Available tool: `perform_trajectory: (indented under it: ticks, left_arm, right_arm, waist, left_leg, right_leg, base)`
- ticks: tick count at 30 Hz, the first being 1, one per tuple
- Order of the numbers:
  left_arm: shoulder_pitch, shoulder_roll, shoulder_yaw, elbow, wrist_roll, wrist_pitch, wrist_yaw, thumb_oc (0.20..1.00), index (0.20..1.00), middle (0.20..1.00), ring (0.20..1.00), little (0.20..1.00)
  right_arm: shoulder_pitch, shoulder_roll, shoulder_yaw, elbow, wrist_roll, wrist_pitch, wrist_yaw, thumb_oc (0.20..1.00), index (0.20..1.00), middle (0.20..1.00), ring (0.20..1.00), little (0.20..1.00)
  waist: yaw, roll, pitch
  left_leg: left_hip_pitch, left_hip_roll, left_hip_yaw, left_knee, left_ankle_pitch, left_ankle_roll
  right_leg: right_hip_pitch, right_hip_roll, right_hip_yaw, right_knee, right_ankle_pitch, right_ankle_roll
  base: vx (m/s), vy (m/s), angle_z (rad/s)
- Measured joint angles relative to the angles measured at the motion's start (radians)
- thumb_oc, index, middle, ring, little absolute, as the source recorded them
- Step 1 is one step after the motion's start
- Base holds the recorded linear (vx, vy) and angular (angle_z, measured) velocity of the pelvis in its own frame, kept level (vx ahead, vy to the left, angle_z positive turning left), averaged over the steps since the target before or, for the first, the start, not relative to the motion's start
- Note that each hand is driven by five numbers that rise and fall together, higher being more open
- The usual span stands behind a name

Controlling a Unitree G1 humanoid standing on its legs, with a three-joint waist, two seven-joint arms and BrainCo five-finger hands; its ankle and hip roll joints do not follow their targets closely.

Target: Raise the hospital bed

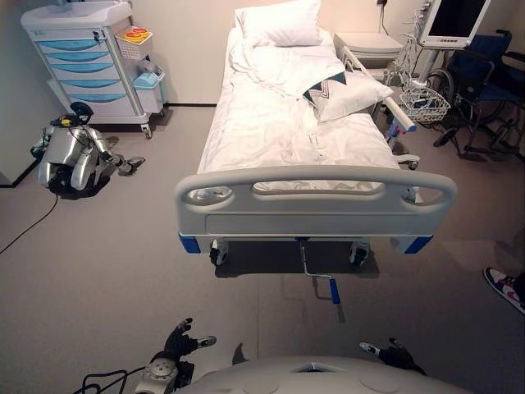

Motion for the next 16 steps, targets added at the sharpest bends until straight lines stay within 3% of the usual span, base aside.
perform_trajectory:
  ticks: [16]
  left_arm:
    - [0.001,-0.013,0.0,0.008,0.0,0.0,0.009,1.0,1.0,1.0,1.0,1.0]
  right_arm:
    - [0.001,0.011,0.003,0.001,0.008,0.0,-0.008,1.0,1.0,1.0,1.0,1.0]
  waist:
    - [0.001,-0.003,-0.018]
  left_leg:
    - [0.0,0.002,-0.005,0.0,0.0,0.0]
  right_leg:
    - [0.003,0.001,-0.006,0.0,-0.002,-0.001]
  base:
    - [0.0,0.001,0.0]
